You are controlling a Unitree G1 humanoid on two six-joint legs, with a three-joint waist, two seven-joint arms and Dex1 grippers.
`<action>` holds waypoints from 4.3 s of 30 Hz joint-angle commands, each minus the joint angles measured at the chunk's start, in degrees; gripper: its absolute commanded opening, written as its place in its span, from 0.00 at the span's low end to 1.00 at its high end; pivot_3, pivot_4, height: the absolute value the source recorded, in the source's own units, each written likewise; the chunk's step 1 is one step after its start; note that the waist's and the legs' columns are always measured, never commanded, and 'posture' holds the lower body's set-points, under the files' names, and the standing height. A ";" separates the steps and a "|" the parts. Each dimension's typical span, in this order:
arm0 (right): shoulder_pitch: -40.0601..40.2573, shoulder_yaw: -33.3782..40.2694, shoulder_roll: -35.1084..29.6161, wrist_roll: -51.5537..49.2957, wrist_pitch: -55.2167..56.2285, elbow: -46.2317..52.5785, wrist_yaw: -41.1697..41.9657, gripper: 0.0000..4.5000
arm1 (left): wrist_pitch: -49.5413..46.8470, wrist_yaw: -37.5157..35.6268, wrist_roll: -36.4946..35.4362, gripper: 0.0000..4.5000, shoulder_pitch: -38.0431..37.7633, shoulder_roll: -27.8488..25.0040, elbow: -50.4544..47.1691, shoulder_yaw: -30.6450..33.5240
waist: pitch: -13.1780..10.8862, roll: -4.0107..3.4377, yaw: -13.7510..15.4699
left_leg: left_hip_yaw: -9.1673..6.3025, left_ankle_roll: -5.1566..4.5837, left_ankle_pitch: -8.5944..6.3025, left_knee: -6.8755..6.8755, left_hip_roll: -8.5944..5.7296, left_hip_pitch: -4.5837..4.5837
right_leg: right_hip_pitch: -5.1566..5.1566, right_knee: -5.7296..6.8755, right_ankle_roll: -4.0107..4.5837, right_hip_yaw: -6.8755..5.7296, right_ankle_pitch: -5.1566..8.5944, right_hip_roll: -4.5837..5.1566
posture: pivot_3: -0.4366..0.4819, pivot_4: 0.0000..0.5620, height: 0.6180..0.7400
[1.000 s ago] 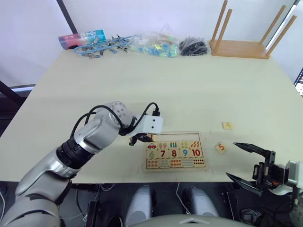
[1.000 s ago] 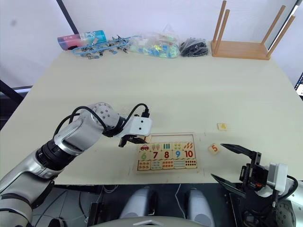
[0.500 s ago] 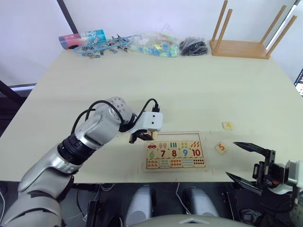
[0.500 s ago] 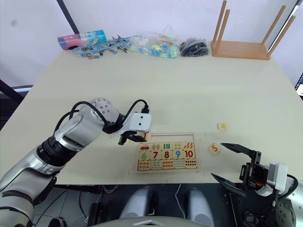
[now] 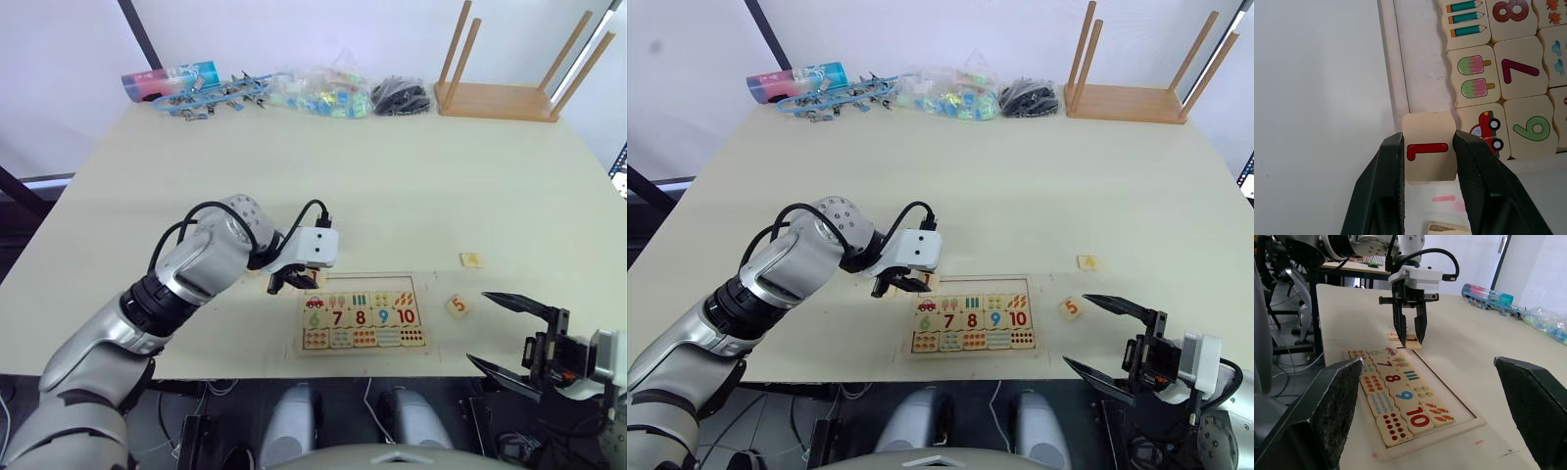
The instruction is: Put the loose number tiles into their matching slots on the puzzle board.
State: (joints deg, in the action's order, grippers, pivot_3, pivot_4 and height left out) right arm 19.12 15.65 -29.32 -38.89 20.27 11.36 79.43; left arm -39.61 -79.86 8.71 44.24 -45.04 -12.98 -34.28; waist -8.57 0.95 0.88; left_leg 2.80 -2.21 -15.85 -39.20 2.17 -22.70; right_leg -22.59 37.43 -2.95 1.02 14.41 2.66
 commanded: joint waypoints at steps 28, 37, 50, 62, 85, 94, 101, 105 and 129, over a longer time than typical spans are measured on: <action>-0.13 0.67 -0.74 0.18 0.81 0.68 0.07 1.00 | 0.79 0.03 0.24 0.22 -0.59 0.07 -1.42 -0.13 | 0.00 0.00 0.00 | 0.00 0.00 0.00 0.00 0.00 0.00 | 0.00 0.01 0.00 0.00 0.00 0.00 | 0.48 0.27 0.98; -0.23 0.76 -0.78 0.26 0.97 0.27 0.13 1.00 | 0.28 0.55 0.14 0.22 -0.56 0.46 -0.95 0.03 | 0.00 0.00 0.00 | 0.00 0.00 0.00 -0.01 0.00 0.00 | 0.00 0.01 0.00 0.00 0.00 0.00 | 0.48 0.27 0.98; -0.51 0.76 -0.97 0.19 1.08 -0.27 0.38 1.00 | 1.21 1.61 1.12 0.33 -1.22 0.28 -0.71 -0.07 | 0.00 0.00 0.00 | 0.00 0.00 0.00 -0.01 0.00 0.00 | 0.00 0.02 0.00 0.00 0.00 0.00 | 0.48 0.27 0.98; -0.62 0.84 -1.12 0.07 1.03 -0.47 0.46 1.00 | 1.41 2.72 1.15 0.69 -2.16 0.34 -1.55 0.21 | 0.00 0.00 0.00 | 0.00 0.00 0.00 -0.01 0.00 0.01 | 0.00 0.02 0.00 0.01 0.00 0.00 | 0.48 0.27 0.98; -0.76 0.55 -0.62 0.18 1.29 -0.03 -0.24 1.00 | 10.73 -0.60 -12.09 0.69 4.90 3.49 19.08 12.29 | 0.00 0.00 -0.05 | 0.00 0.00 0.00 -0.02 -0.01 0.00 | -0.01 0.05 -0.03 -0.01 -0.01 0.00 | 0.48 0.27 0.98; 0.10 0.76 -0.45 -0.02 1.37 0.11 -0.57 1.00 | 23.40 -1.38 -17.36 0.69 -2.34 5.35 25.05 17.85 | 0.00 0.01 0.13 | 0.00 0.00 0.00 -0.05 0.00 0.00 | -0.04 0.15 -0.03 -0.03 -0.01 0.02 | 0.48 0.27 0.98; 1.03 1.52 -0.35 -0.28 1.91 -0.77 -0.37 1.00 | 29.16 -3.86 -18.66 0.32 -3.10 5.66 30.34 19.56 | 0.00 0.01 -0.05 | 0.00 0.00 0.00 -0.07 -0.01 0.00 | -0.04 0.17 -0.04 -0.04 -0.02 0.01 | 0.48 0.27 0.98; 2.09 2.44 -0.24 -0.28 3.00 -2.60 0.02 1.00 | 35.20 -6.61 -18.25 0.01 -3.54 5.46 34.85 19.70 | 0.00 0.01 -0.03 | 0.01 0.00 0.00 -0.07 -0.01 0.00 | -0.04 0.17 -0.04 -0.03 -0.02 0.01 | 0.48 0.27 0.98; 3.14 3.36 -0.77 -0.47 3.54 -2.55 -0.49 1.00 | 44.59 -12.64 -19.71 0.01 -6.77 1.54 36.81 13.31 | 0.00 0.01 -0.02 | 0.01 0.00 0.00 -0.07 0.00 0.00 | -0.05 0.17 -0.04 -0.03 -0.02 0.03 | 0.48 0.27 0.98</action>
State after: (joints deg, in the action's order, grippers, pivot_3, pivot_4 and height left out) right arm 22.06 17.00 -29.60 -38.45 22.93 7.47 79.27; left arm 4.27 -90.58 -9.78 37.54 -43.01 25.59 -20.92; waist -8.57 0.97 0.86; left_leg 2.82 -2.21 -15.86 -39.27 2.17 -22.70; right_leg -22.64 37.60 -2.99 0.99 14.39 2.69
